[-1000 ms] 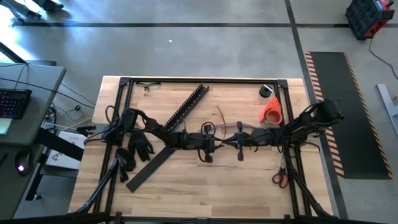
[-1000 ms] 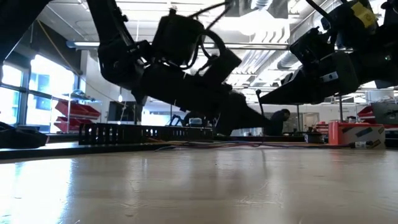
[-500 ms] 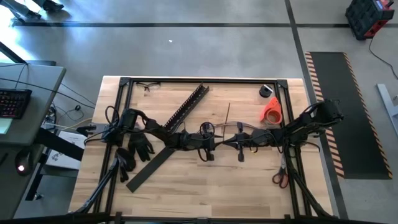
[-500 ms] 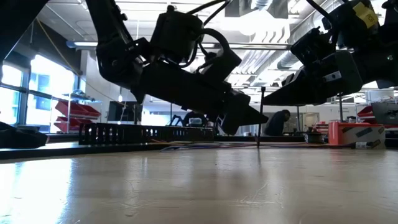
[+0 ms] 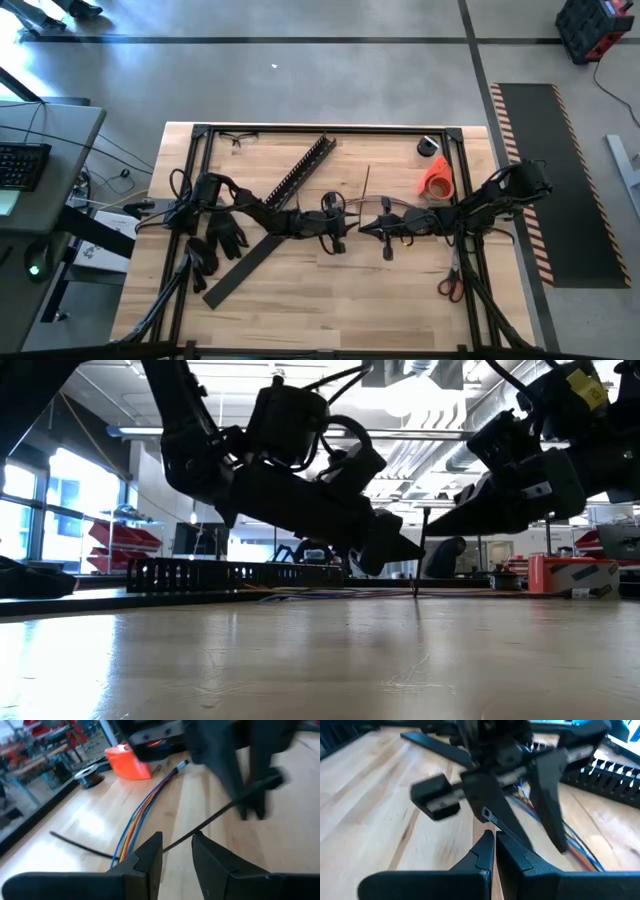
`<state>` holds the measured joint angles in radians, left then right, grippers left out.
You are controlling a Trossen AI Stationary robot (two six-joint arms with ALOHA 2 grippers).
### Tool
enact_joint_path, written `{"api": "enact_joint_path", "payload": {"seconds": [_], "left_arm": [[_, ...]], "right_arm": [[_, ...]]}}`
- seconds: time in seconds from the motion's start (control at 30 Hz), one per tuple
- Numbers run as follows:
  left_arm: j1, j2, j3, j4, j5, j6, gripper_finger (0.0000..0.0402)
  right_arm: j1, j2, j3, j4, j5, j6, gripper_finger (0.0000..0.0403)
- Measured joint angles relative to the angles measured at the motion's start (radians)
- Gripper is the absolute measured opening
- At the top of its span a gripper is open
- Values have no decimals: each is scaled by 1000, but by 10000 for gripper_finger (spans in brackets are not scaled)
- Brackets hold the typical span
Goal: Ziptie cables
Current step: Wrap the cables together using the black zip tie
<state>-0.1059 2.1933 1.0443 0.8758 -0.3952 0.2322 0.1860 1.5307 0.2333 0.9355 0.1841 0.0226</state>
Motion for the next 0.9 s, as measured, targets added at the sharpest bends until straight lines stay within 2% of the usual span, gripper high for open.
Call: {"api": "enact_joint_path", "payload": {"seconds": [0.1, 0.2, 0.53, 0.63, 0.77, 0.9], "left_arm": [[-10, 0, 0, 1, 18, 52, 87], [-4, 0, 0, 4, 92, 66, 87], [21, 0, 33, 5, 149, 84, 84], [16, 0, 37, 2, 149, 92, 64], [10, 0, 37, -7, 151, 71, 15], [4, 0, 37, -7, 153, 35, 5]], "right_arm": [[0, 0, 0, -17, 0, -1, 0], [0, 0, 0, -19, 0, -1, 0], [0, 0, 0, -20, -11, 0, 0], [1, 0, 0, -39, -12, 0, 0], [0, -14, 0, -108, -11, 14, 0], [26, -84, 0, -214, -21, 22, 0]]}}
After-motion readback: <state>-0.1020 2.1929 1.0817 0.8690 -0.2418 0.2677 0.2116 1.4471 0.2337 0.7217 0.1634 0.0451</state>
